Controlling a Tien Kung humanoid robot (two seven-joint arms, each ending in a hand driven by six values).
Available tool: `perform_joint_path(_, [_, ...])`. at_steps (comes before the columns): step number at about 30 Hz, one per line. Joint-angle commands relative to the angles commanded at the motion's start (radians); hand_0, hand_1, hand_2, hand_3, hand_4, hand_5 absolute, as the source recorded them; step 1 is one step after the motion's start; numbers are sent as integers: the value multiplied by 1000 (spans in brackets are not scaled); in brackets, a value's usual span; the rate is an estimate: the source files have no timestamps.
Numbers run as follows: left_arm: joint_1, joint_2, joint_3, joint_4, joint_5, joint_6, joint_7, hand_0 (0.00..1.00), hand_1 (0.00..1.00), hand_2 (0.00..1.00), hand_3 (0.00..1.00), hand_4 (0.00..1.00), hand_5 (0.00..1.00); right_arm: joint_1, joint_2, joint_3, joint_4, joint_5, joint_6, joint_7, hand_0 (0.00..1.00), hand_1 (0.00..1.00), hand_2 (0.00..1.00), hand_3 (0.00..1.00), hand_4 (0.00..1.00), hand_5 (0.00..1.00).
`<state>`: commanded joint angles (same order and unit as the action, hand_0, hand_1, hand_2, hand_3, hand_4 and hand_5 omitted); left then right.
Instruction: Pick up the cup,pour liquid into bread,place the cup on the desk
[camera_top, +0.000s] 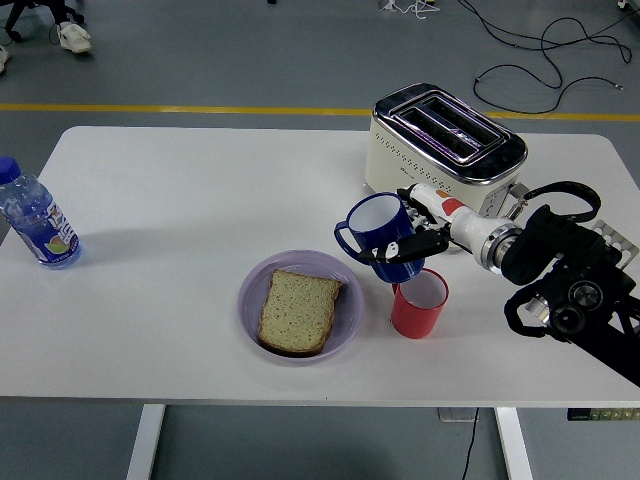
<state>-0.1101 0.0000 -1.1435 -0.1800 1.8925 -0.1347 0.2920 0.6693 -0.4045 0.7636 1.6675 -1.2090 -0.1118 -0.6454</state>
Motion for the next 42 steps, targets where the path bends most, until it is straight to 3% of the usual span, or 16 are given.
perform_joint_path(14, [1,0,2,0,0,-1,-2,658,693,710,591,297,894,-101,-17,195,35,156,-11,0,366,320,456,502,599,55])
perform_joint_path(23, [6,0,2,0,0,-1,-3,657,693,710,591,296,895,-139,-37,291,58,172,-10,0,369,320,457,504,580,36])
perform_joint_path(34, [18,0,-4,0,9,0,-2,658,693,710,591,296,895,-250,-75,457,106,169,-26,0,368,320,456,503,576,36])
perform_joint_path(42, [14,0,-17,0,24,5,-3,657,692,709,591,296,895,-287,-69,512,111,166,-44,0,368,319,455,504,575,35])
